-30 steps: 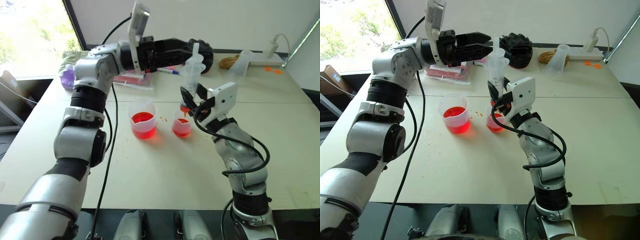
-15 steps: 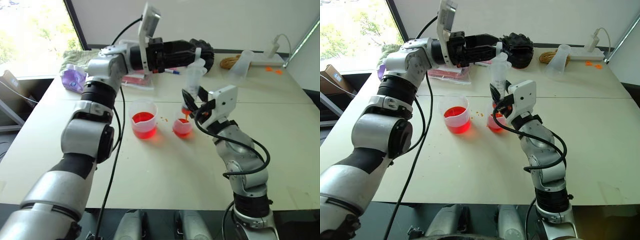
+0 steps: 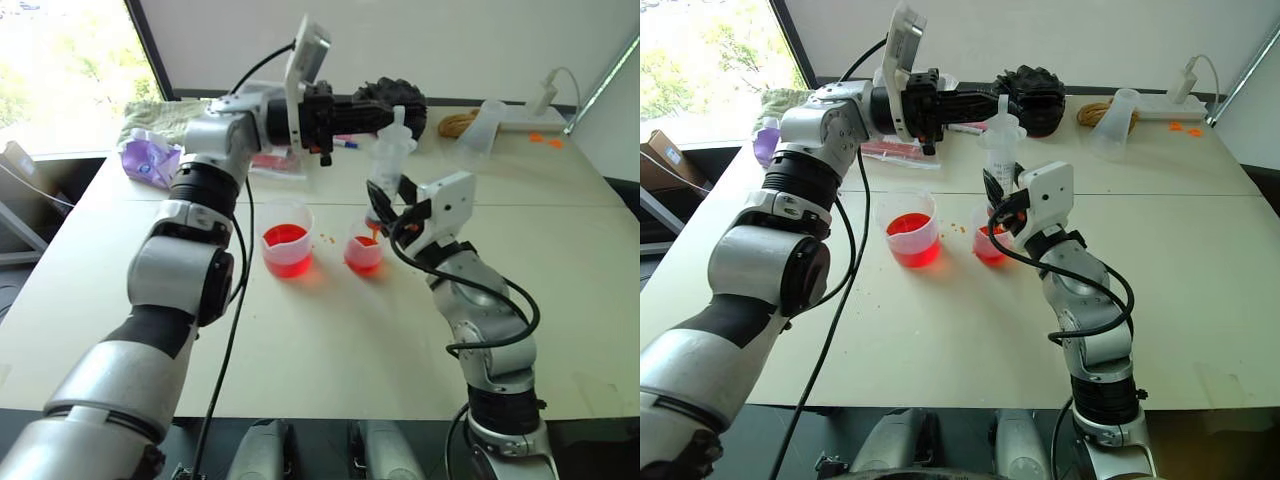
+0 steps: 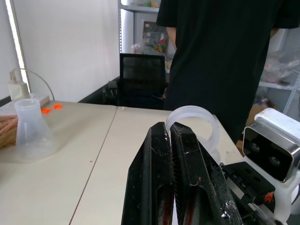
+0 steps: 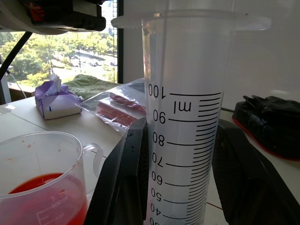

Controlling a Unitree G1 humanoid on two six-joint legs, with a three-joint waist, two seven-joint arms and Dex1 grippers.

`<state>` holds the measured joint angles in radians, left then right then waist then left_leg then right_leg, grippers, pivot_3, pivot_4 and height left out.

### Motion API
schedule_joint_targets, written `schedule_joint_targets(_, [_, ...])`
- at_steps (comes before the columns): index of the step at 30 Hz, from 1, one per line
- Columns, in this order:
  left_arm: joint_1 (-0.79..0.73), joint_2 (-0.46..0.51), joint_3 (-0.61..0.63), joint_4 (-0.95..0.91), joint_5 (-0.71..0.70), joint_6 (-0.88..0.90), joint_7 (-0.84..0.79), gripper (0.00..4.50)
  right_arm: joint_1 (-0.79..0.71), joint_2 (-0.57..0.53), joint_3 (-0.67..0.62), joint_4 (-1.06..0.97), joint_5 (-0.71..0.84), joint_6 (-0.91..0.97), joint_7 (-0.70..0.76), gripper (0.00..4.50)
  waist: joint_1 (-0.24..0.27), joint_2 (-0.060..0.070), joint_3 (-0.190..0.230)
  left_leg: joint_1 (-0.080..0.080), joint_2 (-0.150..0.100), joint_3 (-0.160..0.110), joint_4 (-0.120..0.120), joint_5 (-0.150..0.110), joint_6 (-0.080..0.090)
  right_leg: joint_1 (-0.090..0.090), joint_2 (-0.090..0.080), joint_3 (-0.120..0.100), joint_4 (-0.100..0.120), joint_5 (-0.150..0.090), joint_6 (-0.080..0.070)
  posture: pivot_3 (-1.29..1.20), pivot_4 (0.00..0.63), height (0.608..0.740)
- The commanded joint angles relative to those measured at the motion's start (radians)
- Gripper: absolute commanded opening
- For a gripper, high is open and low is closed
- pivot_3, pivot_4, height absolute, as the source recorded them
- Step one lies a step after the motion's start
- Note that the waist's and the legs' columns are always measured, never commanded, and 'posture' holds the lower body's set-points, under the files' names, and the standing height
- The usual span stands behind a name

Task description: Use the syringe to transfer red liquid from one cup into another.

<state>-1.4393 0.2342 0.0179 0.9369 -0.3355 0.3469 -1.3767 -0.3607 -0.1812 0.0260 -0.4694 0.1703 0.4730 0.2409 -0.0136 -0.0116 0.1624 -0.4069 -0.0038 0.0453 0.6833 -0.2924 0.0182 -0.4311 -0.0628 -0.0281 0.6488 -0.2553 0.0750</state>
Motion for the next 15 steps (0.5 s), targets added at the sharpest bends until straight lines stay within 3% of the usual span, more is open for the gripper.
schedule_joint_targets(1, [0.021, -0.017, -0.035, -0.039, 0.020, 0.021, -0.028, 0.02, -0.040, 0.001, 0.006, -0.052, 0.008, -0.035, 0.007, 1.28, 0.000, 0.000, 0.000, 0.000, 0.000, 0.000, 0.000, 0.000, 0.000, 0.000, 0.000, 0.000, 0.000, 0.000, 0.000, 0.00, 0.150, 0.740])
schedule_joint_targets(15, [0.090, -0.019, -0.059, -0.141, 0.032, 0.070, -0.030, 0.02, -0.052, 0.004, 0.001, -0.046, 0.011, -0.033, 0.009, 1.28, 0.000, 0.000, 0.000, 0.000, 0.000, 0.000, 0.000, 0.000, 0.000, 0.000, 0.000, 0.000, 0.000, 0.000, 0.000, 0.00, 0.150, 0.740])
